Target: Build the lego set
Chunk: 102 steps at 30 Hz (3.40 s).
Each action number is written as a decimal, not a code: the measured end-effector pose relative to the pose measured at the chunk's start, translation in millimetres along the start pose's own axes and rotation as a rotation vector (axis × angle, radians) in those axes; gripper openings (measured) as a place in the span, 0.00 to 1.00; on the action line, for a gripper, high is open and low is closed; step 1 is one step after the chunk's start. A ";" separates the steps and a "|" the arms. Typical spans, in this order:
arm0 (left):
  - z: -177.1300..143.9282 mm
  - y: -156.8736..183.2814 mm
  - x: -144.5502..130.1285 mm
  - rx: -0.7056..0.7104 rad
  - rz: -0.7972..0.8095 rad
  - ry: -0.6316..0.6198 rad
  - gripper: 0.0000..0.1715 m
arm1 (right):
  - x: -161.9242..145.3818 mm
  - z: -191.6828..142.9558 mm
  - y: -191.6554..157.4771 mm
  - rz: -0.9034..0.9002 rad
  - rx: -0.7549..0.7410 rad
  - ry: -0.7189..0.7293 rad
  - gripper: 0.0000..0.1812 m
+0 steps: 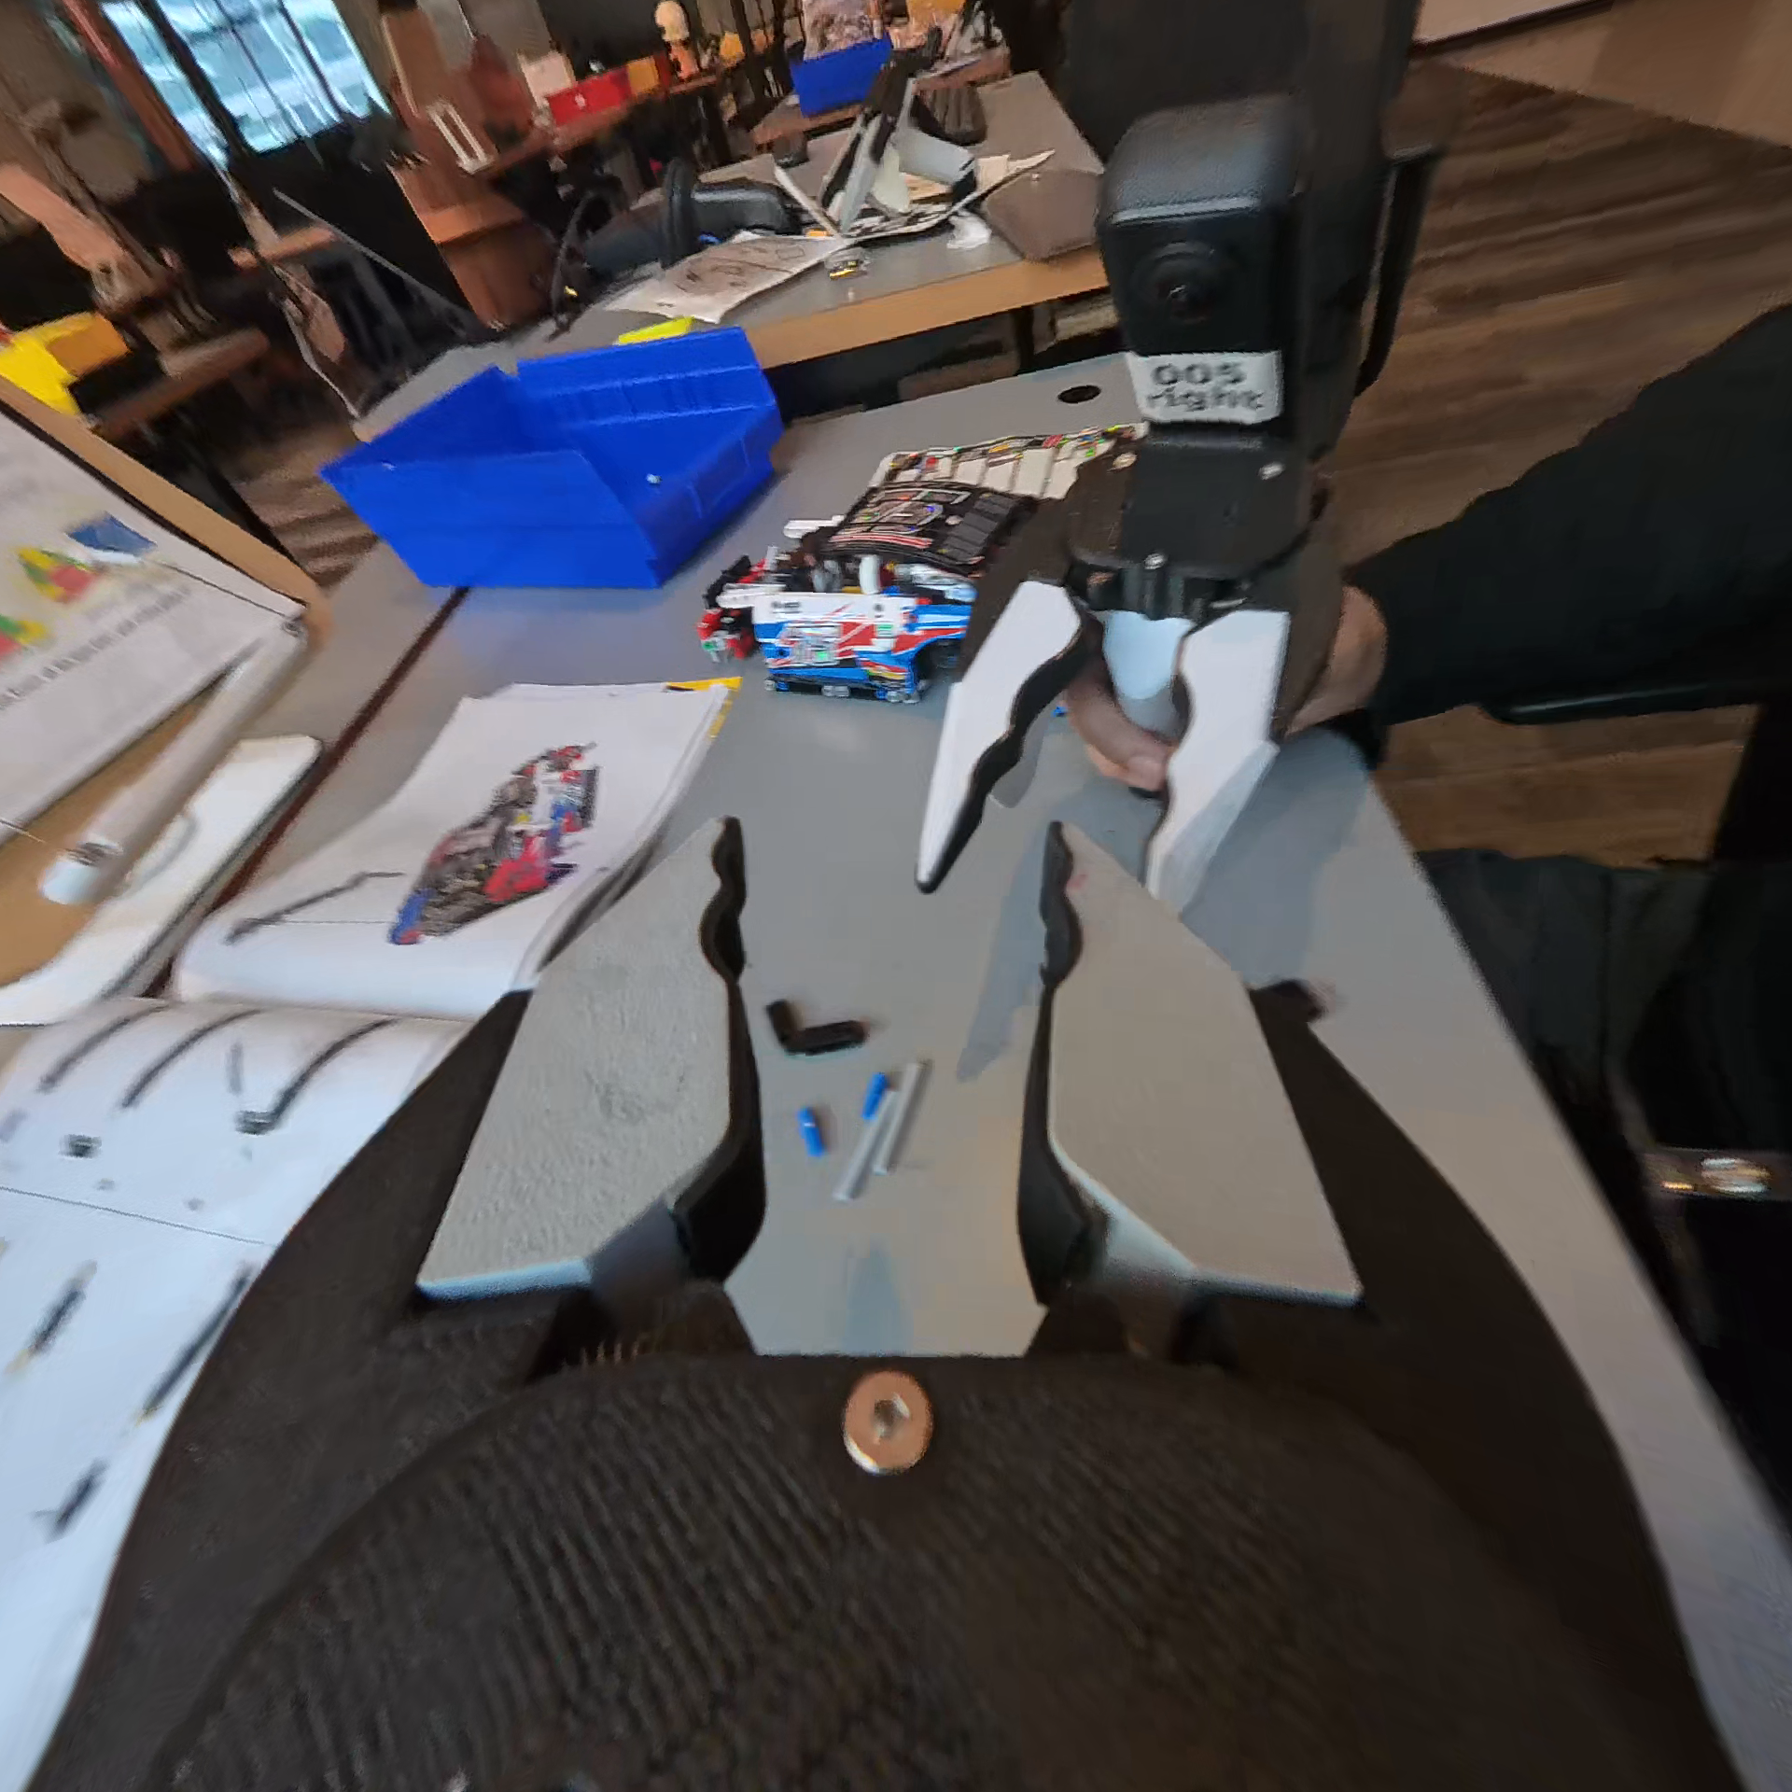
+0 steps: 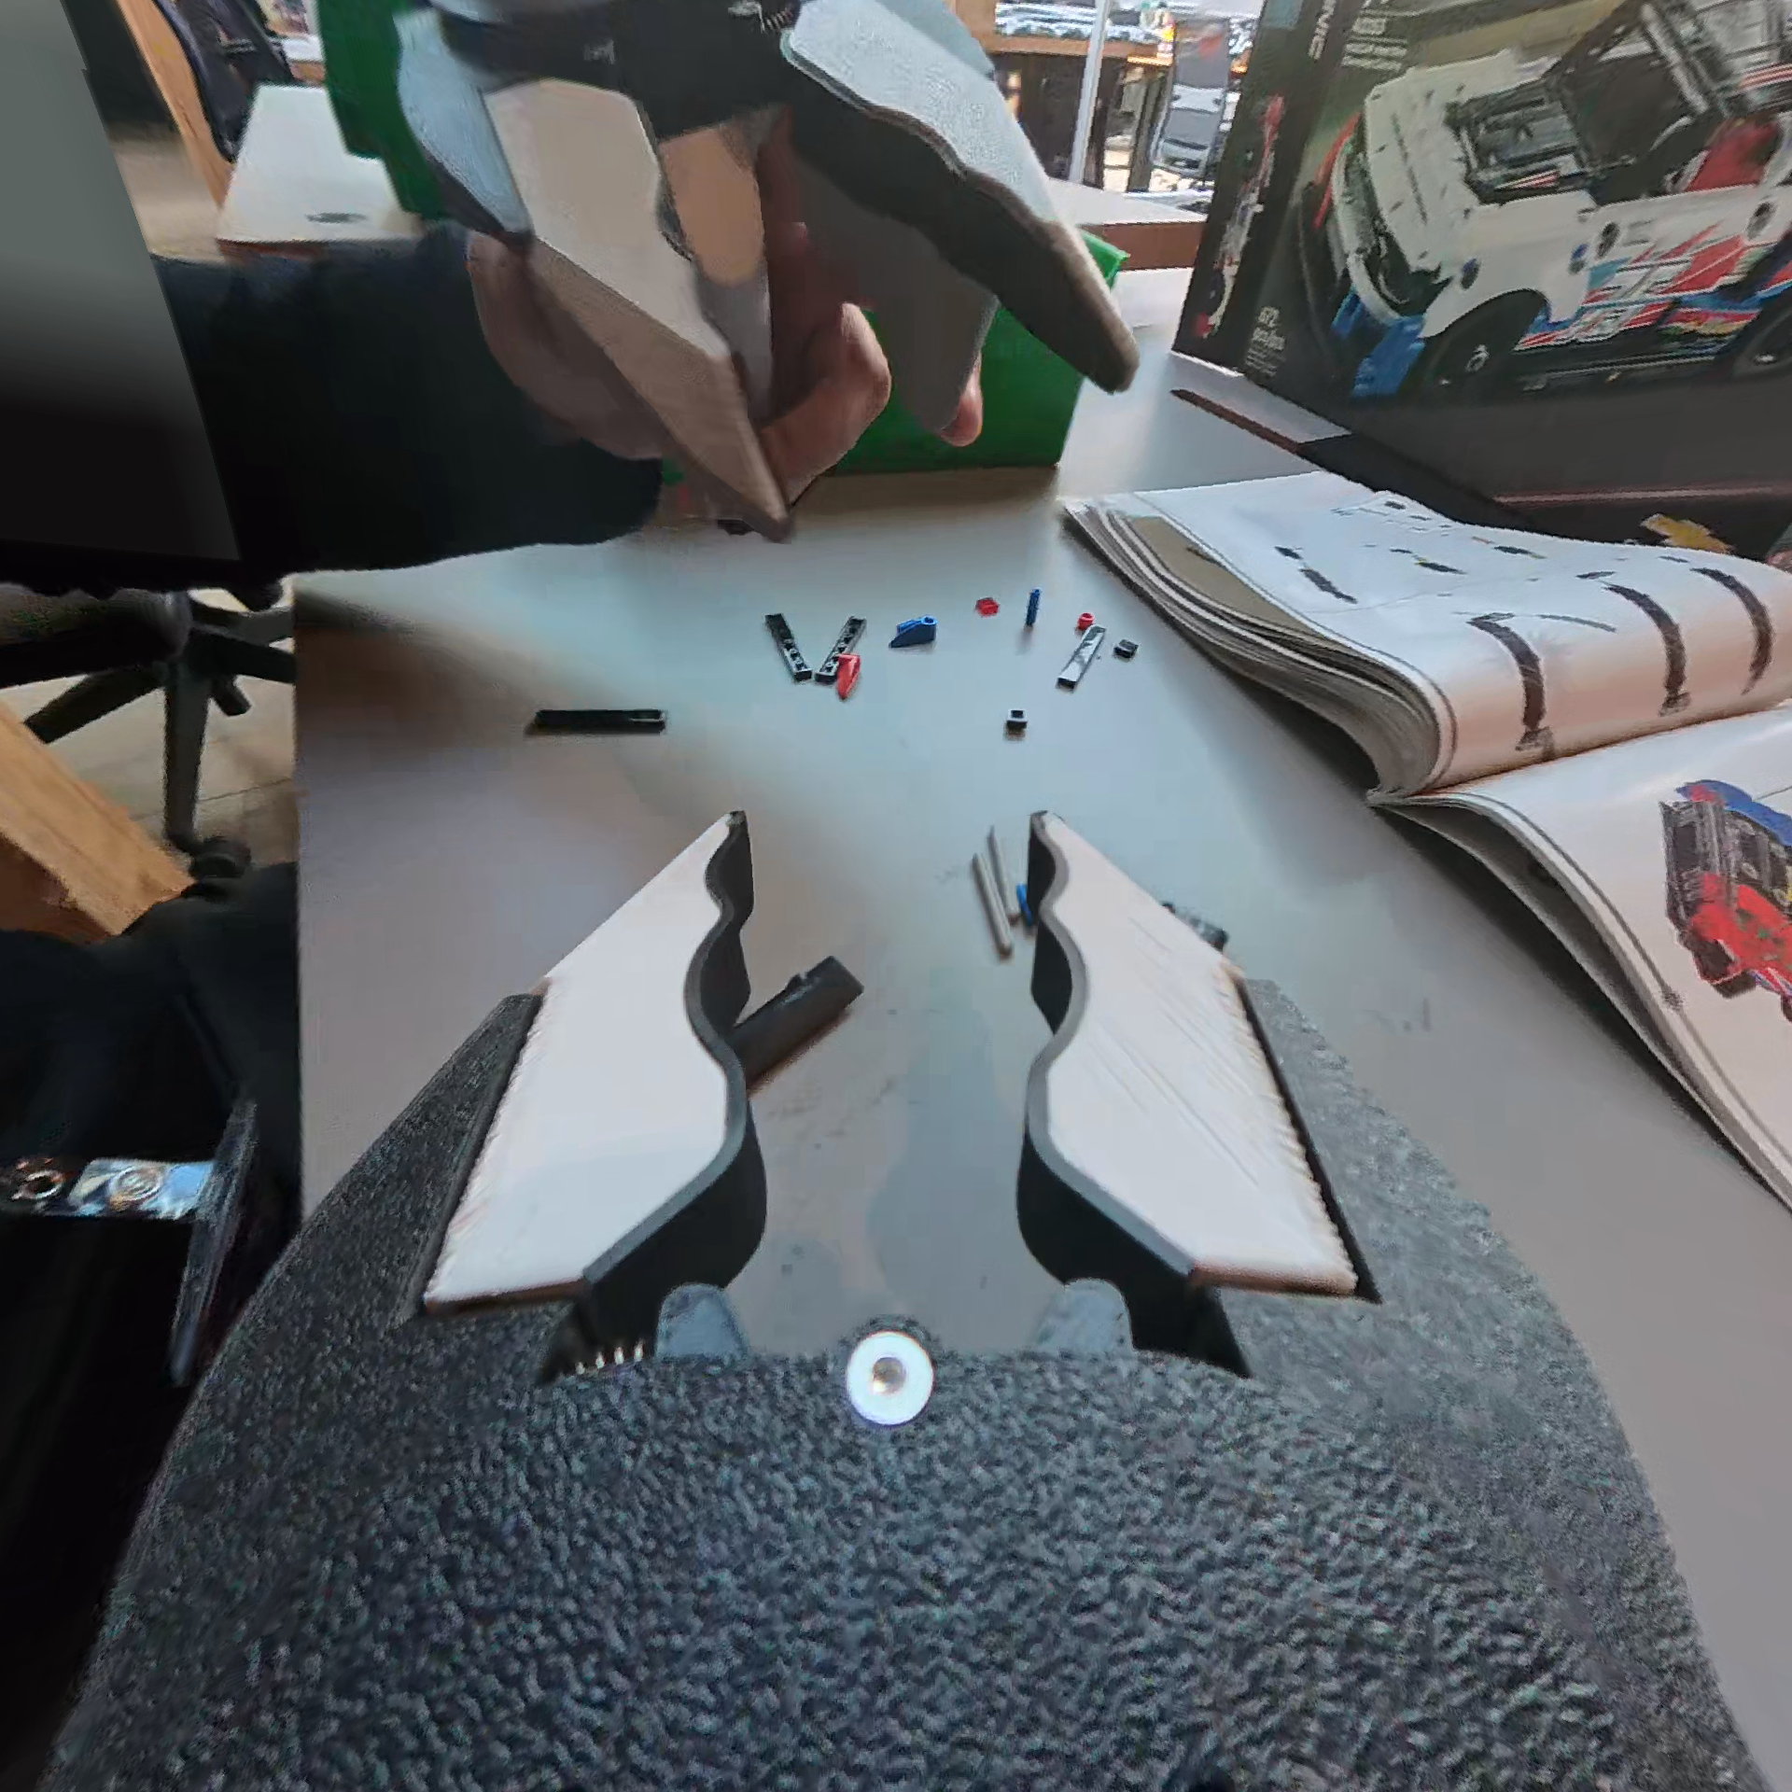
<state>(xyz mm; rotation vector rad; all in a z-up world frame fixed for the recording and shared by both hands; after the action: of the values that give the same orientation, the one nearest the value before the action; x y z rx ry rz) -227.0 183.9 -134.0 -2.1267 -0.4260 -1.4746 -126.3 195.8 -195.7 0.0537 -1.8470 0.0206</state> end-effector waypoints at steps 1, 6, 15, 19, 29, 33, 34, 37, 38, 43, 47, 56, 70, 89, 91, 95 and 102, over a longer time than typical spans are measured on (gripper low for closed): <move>2.4 -7.5 -3.6 0.028 0.026 0.012 0.31 | 0.3 2.3 2.2 0.001 -0.010 -0.002 0.32; 1.8 -16.4 -24.1 0.032 0.010 0.115 0.19 | -0.1 2.7 11.4 0.023 -0.063 0.002 0.35; -0.8 -24.4 -49.4 0.105 -0.081 0.082 0.06 | 1.4 17.7 38.0 0.086 -0.074 -0.007 0.38; 0.4 -24.9 -55.8 0.102 -0.073 0.060 0.03 | 2.4 16.1 36.8 0.081 -0.067 0.008 0.36; 2.5 -19.2 -48.6 0.140 -0.042 0.082 0.00 | 2.9 8.3 29.1 0.068 -0.012 0.033 0.30; 6.7 -19.3 -54.1 0.132 -0.062 0.062 0.00 | 3.8 3.4 30.1 0.082 -0.013 0.058 0.29; 6.7 -19.9 -54.6 0.134 -0.065 0.061 0.00 | 3.8 3.4 30.1 0.085 -0.011 0.058 0.28; 5.3 -21.2 -53.4 0.145 -0.067 0.065 0.00 | 2.8 5.4 29.5 0.085 -0.002 0.043 0.27; 4.8 -21.3 -53.1 0.147 -0.066 0.066 0.00 | 2.4 6.7 29.3 0.085 0.002 0.035 0.26; 1.7 -24.8 -52.6 0.164 -0.075 0.074 0.00 | 1.5 10.1 28.1 0.075 0.003 0.014 0.25; 0.8 -26.6 -51.9 0.156 -0.118 0.085 0.00 | 2.2 8.9 28.1 0.077 0.007 0.026 0.25; 4.2 -26.6 -60.3 0.114 -0.153 0.031 0.00 | -7.8 -0.6 -0.2 0.069 0.244 -0.067 0.13; 8.3 -42.0 -74.0 0.201 -0.262 -0.049 0.09 | -44.7 19.5 -44.0 -0.098 0.318 -0.477 0.10; 41.4 -181.6 -56.2 0.421 -0.242 -0.340 0.13 | -4.2 21.5 -14.6 -0.147 0.003 -0.086 0.18; 62.9 -204.8 -63.1 0.401 -0.269 -0.386 0.08 | -5.0 22.5 -15.6 -0.158 0.002 -0.095 0.18; 89.4 -232.2 -96.3 0.394 -0.322 -0.539 0.03 | -5.4 22.7 -15.6 -0.162 -0.004 -0.098 0.18; 64.7 -227.1 -146.0 0.422 -0.336 -0.700 0.00 | -4.6 21.6 -14.4 -0.142 0.011 -0.086 0.18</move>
<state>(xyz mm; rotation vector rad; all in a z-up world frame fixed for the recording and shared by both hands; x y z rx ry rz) -348.8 411.8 -235.5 -2.2173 -1.2719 -0.6414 -145.1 180.7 -206.3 0.1953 -1.9250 -0.0719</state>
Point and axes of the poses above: each gripper's, where its closed fingertips meet, z out along the fingers, x out of its top, y = z × x across the jaws, the point moved 5 cm from there along -z, back along the fingers, and after that the axes turned 4 degrees about x, right-handed, at the moved point
